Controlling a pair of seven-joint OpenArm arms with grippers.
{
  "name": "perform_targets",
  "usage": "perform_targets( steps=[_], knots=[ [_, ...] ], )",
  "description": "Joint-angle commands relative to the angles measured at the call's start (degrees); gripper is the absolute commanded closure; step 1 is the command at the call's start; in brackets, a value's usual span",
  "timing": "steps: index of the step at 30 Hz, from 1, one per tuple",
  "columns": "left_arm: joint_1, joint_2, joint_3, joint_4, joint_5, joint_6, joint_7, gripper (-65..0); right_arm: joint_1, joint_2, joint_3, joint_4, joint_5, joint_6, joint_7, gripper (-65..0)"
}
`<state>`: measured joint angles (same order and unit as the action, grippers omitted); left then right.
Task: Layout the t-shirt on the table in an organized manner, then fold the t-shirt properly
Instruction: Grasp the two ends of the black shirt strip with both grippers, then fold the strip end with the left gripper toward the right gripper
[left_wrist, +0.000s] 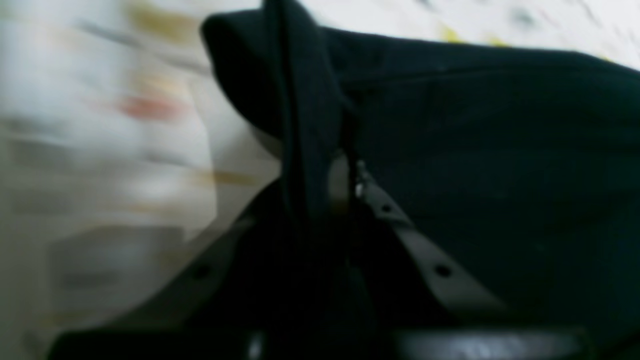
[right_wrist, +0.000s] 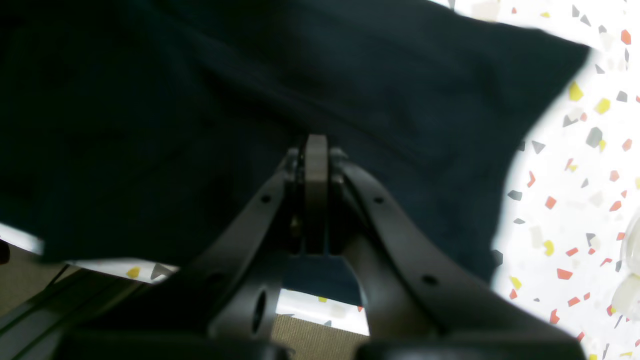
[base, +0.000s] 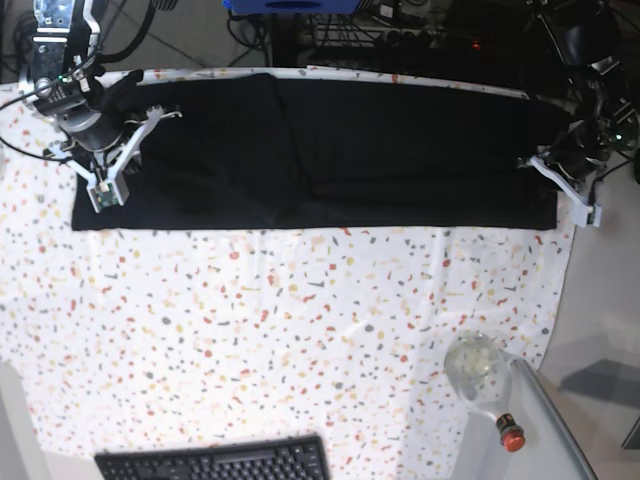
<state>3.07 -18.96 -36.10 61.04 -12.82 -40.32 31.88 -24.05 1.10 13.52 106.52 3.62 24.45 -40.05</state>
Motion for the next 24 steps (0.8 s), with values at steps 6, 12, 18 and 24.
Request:
perform_targets(
  steps=[6, 12, 18, 24],
  knots=[
    [6.64, 3.71, -0.78, 16.81, 4.25, 5.72, -0.71, 0.0, -0.52, 0.26, 0.33, 1.13, 0.38, -0.05, 1.15, 0.0],
    [13.41, 12.59, 1.42, 29.03, 5.83, 10.64, -0.71, 0.0, -0.52, 0.26, 0.33, 1.13, 0.38, -0.05, 1.15, 0.0],
    [15.79, 16.10, 10.29, 32.20, 5.30, 16.36, -0.71, 0.0, -0.43, 0.26, 0.24, 1.13, 0.38, -0.05, 1.15, 0.0],
    [15.79, 18.57, 16.98, 32.20, 5.21, 19.17, -0.71, 0.0, -0.52, 0.26, 0.24, 1.13, 0.38, -0.05, 1.15, 0.0]
  ],
)
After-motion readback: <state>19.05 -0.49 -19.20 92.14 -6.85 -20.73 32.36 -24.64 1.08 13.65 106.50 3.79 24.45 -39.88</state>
